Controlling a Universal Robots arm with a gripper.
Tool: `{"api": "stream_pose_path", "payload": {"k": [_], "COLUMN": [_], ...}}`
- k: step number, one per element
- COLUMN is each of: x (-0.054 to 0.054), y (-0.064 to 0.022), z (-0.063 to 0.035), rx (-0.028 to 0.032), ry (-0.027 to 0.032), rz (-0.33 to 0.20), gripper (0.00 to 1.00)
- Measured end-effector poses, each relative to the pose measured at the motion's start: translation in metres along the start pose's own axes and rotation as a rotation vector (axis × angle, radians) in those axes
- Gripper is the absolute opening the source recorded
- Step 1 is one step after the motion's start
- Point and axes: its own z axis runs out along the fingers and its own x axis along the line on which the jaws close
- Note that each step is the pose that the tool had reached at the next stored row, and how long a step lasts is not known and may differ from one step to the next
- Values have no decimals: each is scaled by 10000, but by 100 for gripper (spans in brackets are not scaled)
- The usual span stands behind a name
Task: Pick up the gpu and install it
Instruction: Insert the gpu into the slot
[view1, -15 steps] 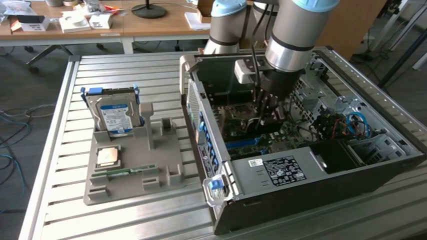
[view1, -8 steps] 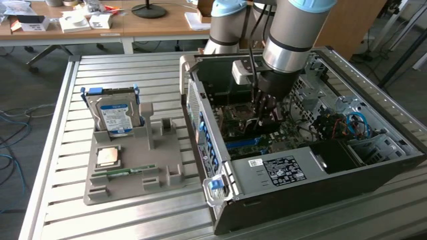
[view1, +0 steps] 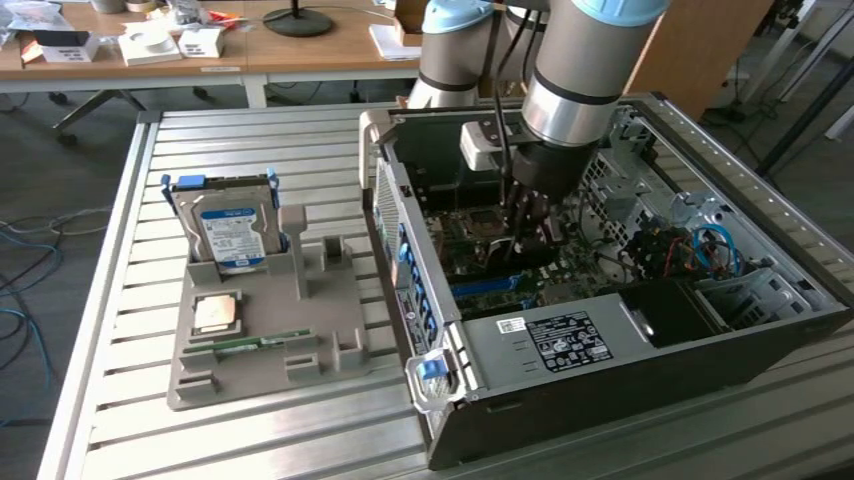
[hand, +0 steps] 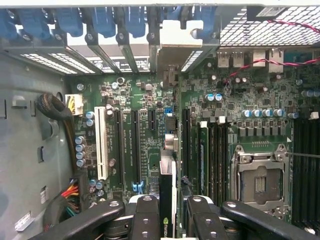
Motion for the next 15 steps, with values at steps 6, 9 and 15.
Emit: {"api": "stream_pose_path", "payload": {"k": [6, 9, 15], "x": [2, 2, 3], "y": [23, 39, 53], "z": [0, 0, 0], "rx": [-1, -1, -1], "ry": [0, 0, 1], "rz": [-14, -22, -32], "gripper": [26, 26, 26]}}
